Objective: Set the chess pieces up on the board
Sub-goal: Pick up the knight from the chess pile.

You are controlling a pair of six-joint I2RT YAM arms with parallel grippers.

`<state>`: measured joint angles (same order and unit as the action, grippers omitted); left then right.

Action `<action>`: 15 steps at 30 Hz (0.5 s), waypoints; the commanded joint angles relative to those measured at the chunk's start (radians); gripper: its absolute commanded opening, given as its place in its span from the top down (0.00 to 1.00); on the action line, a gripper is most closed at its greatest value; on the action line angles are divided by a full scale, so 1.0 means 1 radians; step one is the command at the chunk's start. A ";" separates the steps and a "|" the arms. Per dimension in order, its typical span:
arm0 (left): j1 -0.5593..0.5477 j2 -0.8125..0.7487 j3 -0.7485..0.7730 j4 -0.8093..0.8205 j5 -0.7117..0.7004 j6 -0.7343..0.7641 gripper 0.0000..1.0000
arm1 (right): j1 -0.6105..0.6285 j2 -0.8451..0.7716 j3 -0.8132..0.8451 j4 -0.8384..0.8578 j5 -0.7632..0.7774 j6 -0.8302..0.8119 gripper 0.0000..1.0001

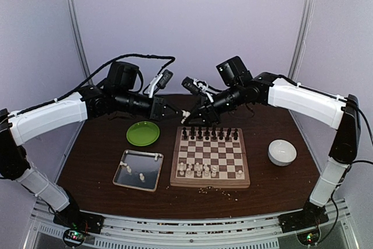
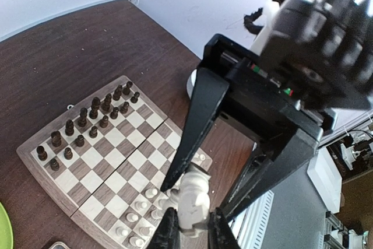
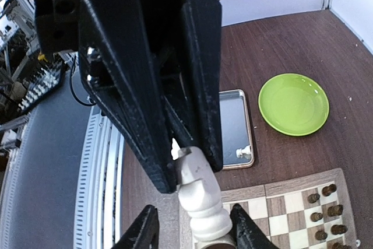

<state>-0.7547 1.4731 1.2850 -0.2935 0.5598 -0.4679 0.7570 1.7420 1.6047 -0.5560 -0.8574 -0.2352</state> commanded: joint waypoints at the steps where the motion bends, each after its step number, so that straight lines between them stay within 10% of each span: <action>1: -0.005 -0.015 0.025 0.013 -0.008 0.021 1.00 | -0.005 0.005 -0.009 0.010 0.006 0.003 0.65; 15: -0.005 -0.042 0.010 0.007 -0.070 0.041 1.00 | -0.027 0.000 -0.030 -0.017 0.007 -0.004 0.87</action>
<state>-0.7586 1.4689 1.2850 -0.3061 0.5346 -0.4545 0.7395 1.7424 1.5955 -0.5575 -0.8532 -0.2306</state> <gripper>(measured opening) 0.128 0.141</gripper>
